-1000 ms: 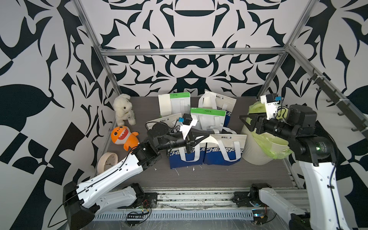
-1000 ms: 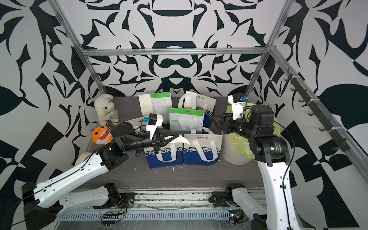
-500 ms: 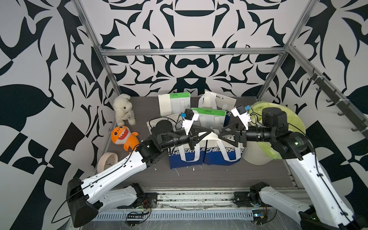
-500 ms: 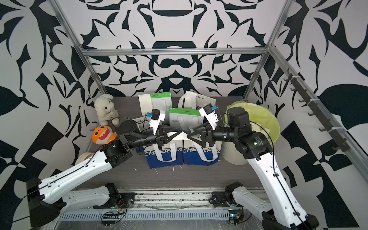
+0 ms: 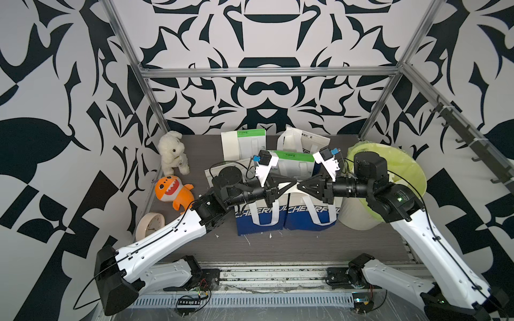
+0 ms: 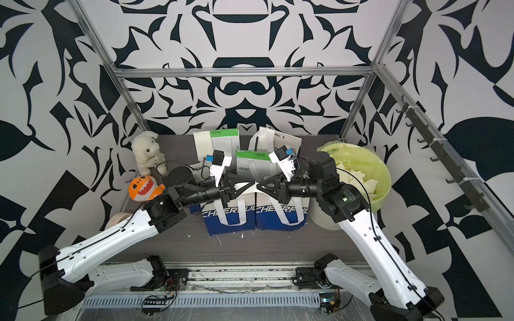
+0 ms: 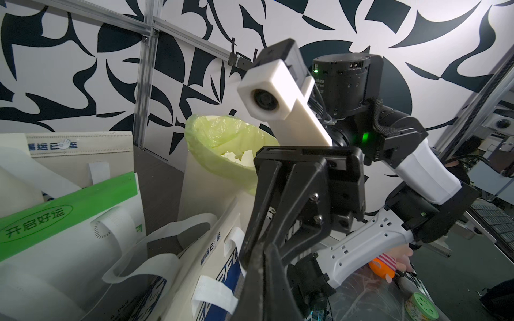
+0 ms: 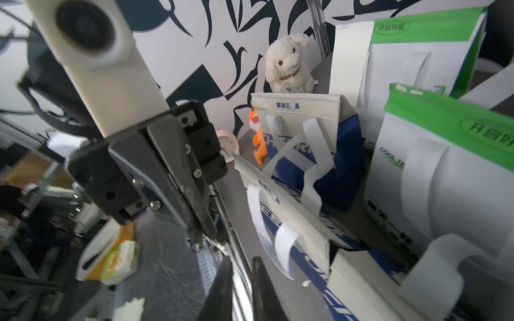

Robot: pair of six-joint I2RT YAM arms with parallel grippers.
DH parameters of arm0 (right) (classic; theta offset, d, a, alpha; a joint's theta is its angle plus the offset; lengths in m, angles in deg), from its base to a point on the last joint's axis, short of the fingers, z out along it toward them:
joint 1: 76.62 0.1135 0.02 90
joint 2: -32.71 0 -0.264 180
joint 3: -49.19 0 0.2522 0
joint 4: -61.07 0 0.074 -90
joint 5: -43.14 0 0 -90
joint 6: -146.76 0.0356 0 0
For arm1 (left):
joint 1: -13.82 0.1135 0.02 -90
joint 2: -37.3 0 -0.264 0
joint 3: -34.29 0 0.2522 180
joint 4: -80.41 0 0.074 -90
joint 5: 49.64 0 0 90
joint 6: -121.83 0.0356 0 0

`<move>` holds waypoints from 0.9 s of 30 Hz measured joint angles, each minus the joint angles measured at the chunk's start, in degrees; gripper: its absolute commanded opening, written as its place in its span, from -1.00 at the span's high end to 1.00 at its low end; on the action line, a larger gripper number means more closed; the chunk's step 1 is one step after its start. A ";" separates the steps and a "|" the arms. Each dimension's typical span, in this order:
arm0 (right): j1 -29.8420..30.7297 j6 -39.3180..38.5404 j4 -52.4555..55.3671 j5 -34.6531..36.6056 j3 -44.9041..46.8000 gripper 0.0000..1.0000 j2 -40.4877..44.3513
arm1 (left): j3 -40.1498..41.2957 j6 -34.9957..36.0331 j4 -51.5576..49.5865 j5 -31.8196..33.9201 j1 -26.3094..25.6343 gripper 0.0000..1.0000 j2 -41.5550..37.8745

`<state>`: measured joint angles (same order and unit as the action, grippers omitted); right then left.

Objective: Shred takeout receipts and throw away
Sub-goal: Place the takeout receipt in the trash bin.

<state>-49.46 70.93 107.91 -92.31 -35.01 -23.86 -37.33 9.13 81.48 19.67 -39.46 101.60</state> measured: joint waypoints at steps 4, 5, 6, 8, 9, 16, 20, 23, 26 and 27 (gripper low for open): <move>0.00 2.97 -3.34 -1.03 2.01 1.00 0.28 | 0.02 -0.02 0.26 0.13 0.00 0.77 0.00; 0.00 3.58 -3.82 -1.07 2.25 1.00 0.28 | 0.02 0.15 0.26 0.17 0.00 0.54 0.00; 0.00 4.22 -4.26 -0.98 2.40 1.00 0.28 | 0.02 0.31 0.33 0.22 0.00 0.23 0.00; 0.00 5.27 -4.39 -0.24 2.51 1.00 0.28 | 0.02 0.44 0.35 0.31 0.00 -0.65 -0.07; 0.00 5.68 -4.26 0.72 2.51 1.00 0.28 | 0.02 0.59 0.28 0.52 0.00 -0.99 -0.11; 0.02 6.88 0.76 13.86 0.04 1.00 0.35 | 1.20 4.70 -3.15 11.26 -0.04 -0.99 -5.18; 0.22 7.19 8.35 27.98 -7.26 1.00 -0.98 | 1.46 8.39 -7.72 21.66 -0.04 -0.99 -10.69; 0.22 8.55 13.66 40.50 -13.03 1.00 -2.49 | 1.46 10.64 -11.13 29.99 -0.04 -0.99 -13.68; 0.20 10.08 18.82 52.24 -16.35 1.00 -3.17 | 1.46 12.37 -14.67 35.54 -0.04 -0.98 -15.13; 0.17 10.54 20.57 55.80 -17.07 1.00 -3.15 | 1.46 12.83 -15.91 36.96 -0.04 -0.99 -15.37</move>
<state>-49.29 81.47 128.48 -36.51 -52.08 -27.01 -35.87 21.96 65.57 56.63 -39.50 86.23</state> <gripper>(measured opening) 0.047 0.992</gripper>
